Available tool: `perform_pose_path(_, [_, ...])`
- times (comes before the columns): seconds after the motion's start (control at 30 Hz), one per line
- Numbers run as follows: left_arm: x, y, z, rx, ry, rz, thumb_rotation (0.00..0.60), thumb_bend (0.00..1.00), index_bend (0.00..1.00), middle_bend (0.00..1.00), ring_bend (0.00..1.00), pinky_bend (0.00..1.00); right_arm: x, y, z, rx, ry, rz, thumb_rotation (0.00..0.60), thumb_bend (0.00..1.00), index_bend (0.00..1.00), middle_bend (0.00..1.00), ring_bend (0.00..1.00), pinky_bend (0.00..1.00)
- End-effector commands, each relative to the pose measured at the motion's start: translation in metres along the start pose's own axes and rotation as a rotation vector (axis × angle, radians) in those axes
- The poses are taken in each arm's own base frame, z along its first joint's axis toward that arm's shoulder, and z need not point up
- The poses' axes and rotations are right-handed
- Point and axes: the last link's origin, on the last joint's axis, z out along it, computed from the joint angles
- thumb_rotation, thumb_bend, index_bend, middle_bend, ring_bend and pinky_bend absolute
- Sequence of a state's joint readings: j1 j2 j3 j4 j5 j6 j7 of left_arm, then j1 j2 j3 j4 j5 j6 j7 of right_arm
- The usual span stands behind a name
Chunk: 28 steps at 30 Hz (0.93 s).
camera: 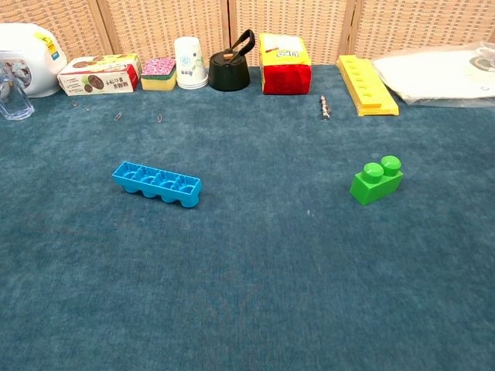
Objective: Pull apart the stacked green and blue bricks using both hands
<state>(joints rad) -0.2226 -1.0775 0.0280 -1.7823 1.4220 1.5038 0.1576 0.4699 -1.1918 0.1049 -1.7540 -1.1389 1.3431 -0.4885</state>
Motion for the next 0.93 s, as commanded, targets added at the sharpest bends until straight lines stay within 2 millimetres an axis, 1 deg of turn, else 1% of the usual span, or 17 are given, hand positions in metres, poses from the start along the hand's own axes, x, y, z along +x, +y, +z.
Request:
perform_pose_path(0.03, [0.005, -0.015, -0.017, 0.044, 0.015, -0.002, 0.493, 0.19, 0.15, 0.14, 0.03, 0.20, -0.005, 0.012, -0.013, -0.034, 0.014, -0.024, 0.600, 0.04, 0.34, 0.33, 0.26, 0.29])
perform_pose_path(0.2, [0.007, -0.031, -0.032, 0.105, 0.027, -0.005, 0.493, 0.19, 0.15, 0.14, 0.03, 0.20, -0.008, 0.026, -0.030, -0.066, 0.042, -0.074, 0.600, 0.04, 0.35, 0.34, 0.26, 0.29])
perform_pose_path(0.27, [0.005, -0.038, -0.041, 0.142, 0.024, -0.012, 0.495, 0.19, 0.15, 0.14, 0.03, 0.20, -0.010, 0.033, -0.042, -0.094, 0.049, -0.074, 0.600, 0.04, 0.35, 0.34, 0.26, 0.29])
perform_pose_path(0.4, [0.005, -0.044, -0.051, 0.170, 0.035, -0.015, 0.498, 0.19, 0.15, 0.14, 0.03, 0.20, -0.011, 0.042, -0.060, -0.118, 0.063, -0.072, 0.600, 0.04, 0.36, 0.35, 0.26, 0.29])
perform_pose_path(0.53, [0.006, -0.048, -0.060, 0.196, 0.057, -0.029, 0.493, 0.19, 0.15, 0.14, 0.03, 0.20, -0.012, 0.048, -0.074, -0.136, 0.071, -0.076, 0.600, 0.04, 0.37, 0.35, 0.27, 0.29])
perform_pose_path(0.77, [0.004, -0.050, -0.070, 0.219, 0.044, -0.028, 0.490, 0.19, 0.15, 0.14, 0.03, 0.20, -0.014, 0.050, -0.088, -0.139, 0.071, -0.065, 0.600, 0.04, 0.37, 0.36, 0.27, 0.29])
perform_pose_path(0.93, [0.005, -0.048, -0.068, 0.208, 0.046, -0.026, 0.495, 0.19, 0.15, 0.14, 0.03, 0.20, -0.015, 0.049, -0.094, -0.138, 0.077, -0.053, 0.600, 0.04, 0.38, 0.36, 0.27, 0.29])
